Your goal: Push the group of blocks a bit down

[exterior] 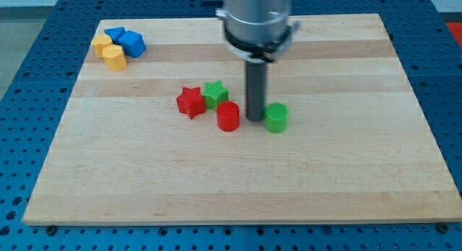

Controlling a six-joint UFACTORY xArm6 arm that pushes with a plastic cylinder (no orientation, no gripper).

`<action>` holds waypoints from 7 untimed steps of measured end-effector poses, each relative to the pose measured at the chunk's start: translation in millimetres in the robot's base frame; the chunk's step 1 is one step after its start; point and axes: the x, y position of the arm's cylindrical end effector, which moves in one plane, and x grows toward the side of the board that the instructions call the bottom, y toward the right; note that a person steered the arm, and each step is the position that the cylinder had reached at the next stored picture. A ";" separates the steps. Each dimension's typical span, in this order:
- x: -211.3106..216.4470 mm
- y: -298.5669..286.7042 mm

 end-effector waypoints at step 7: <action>6.6 -39.3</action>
